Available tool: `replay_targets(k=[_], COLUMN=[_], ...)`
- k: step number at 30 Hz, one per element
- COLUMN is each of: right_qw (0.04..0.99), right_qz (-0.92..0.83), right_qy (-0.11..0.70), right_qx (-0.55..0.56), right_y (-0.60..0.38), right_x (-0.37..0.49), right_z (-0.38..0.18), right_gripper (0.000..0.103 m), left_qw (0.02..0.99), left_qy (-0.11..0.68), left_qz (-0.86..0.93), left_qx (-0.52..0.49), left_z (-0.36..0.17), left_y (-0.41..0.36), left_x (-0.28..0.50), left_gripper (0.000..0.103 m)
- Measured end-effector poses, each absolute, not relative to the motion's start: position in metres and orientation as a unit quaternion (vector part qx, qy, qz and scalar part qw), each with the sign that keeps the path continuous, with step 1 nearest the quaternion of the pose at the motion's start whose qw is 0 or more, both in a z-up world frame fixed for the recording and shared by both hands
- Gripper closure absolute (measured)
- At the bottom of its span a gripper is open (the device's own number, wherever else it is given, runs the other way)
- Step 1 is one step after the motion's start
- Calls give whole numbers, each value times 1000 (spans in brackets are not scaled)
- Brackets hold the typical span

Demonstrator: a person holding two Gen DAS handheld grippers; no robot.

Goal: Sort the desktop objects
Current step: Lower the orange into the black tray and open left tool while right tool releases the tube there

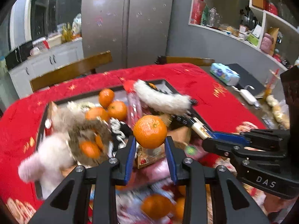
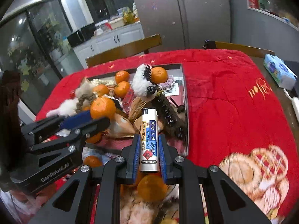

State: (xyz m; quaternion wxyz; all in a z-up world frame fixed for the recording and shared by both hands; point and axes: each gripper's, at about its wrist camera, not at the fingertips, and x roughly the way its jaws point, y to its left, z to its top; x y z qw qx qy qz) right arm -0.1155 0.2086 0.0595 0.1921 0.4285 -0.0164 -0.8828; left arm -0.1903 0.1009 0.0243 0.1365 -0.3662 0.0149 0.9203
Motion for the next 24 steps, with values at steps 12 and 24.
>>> replay_targets(k=[12,24], right_qw=[197,204], right_qz=[-884,-889], right_qy=[-11,-18], right_qx=[424,410], right_y=[199,201], right_x=[-144,-145], right_z=[34,30], right_gripper=[85,84], left_qw=[137,136], left_qy=[4,25], left_qz=[928,934], left_qx=[-348,-329], left_z=[6,2], left_y=[89,92], left_x=[-211,-201], left_gripper=[70,70])
